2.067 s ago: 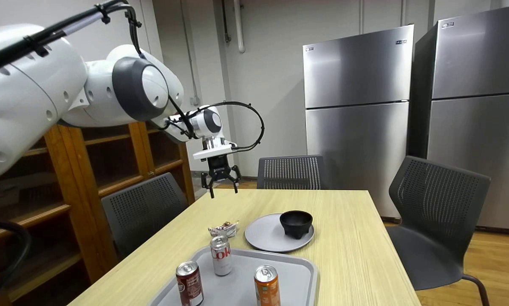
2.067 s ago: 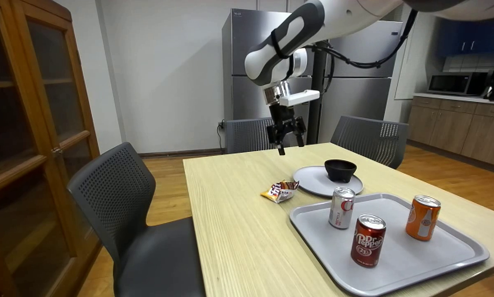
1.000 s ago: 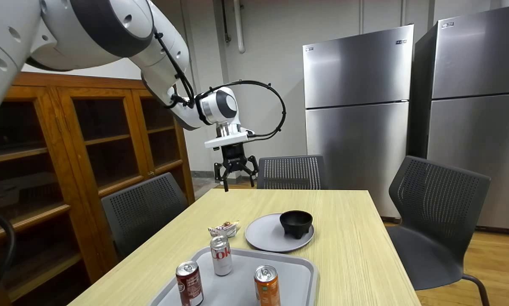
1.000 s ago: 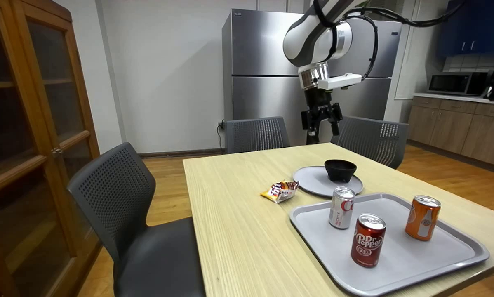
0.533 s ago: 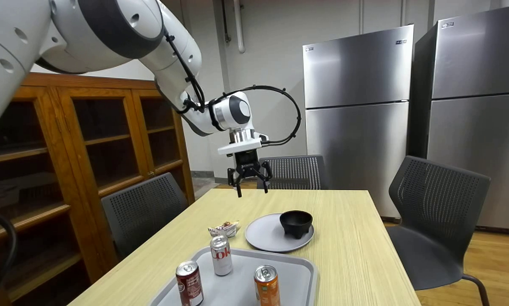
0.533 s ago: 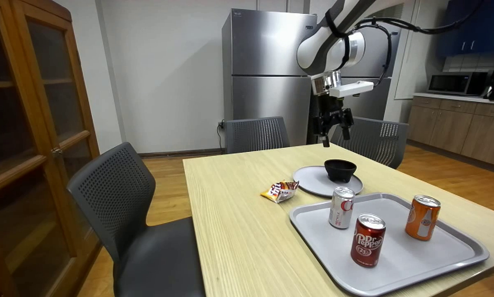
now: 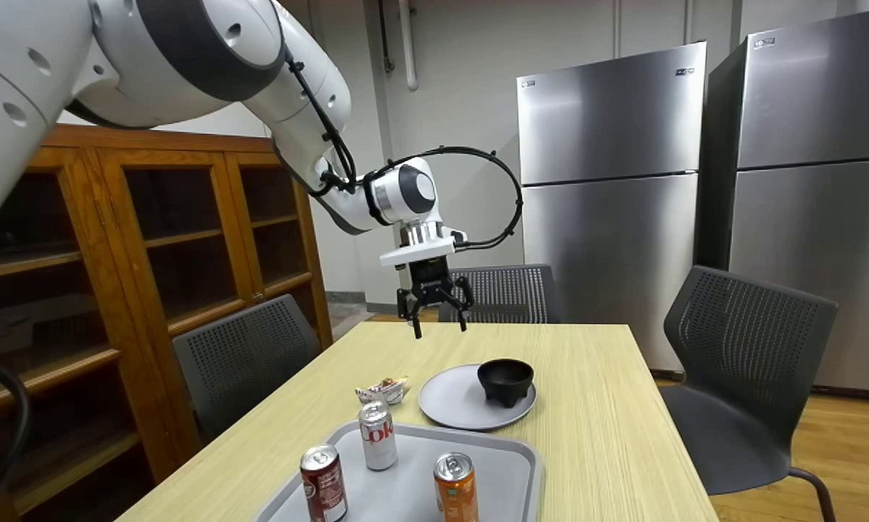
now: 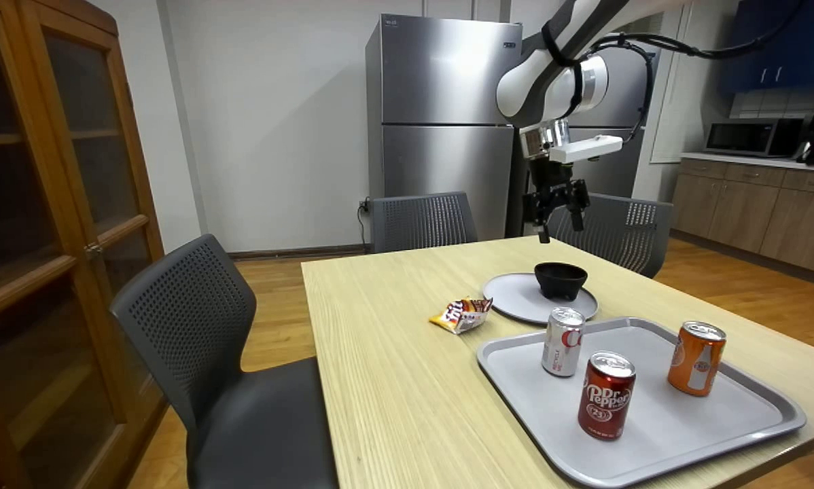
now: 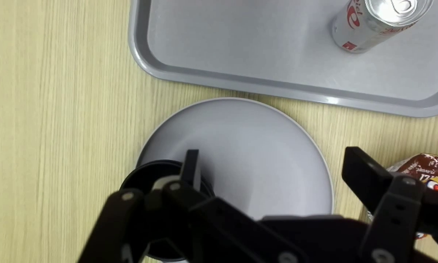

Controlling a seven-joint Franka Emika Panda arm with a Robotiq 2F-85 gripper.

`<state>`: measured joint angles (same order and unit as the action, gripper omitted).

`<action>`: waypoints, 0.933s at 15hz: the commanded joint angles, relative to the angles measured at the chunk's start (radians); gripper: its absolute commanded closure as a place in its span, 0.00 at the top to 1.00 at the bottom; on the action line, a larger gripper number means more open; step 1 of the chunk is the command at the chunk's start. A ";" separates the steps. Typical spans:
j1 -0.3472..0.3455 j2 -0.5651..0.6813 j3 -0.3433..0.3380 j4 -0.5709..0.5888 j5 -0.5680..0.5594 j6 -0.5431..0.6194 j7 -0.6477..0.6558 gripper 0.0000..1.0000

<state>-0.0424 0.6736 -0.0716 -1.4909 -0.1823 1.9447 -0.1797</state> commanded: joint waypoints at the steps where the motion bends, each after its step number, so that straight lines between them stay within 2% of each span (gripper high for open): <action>1: -0.003 0.003 0.004 0.001 -0.010 0.008 0.024 1.00; 14: -0.022 0.128 -0.031 0.068 -0.003 0.188 0.078 1.00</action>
<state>-0.0480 0.7563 -0.1064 -1.4781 -0.1823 2.1066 -0.1216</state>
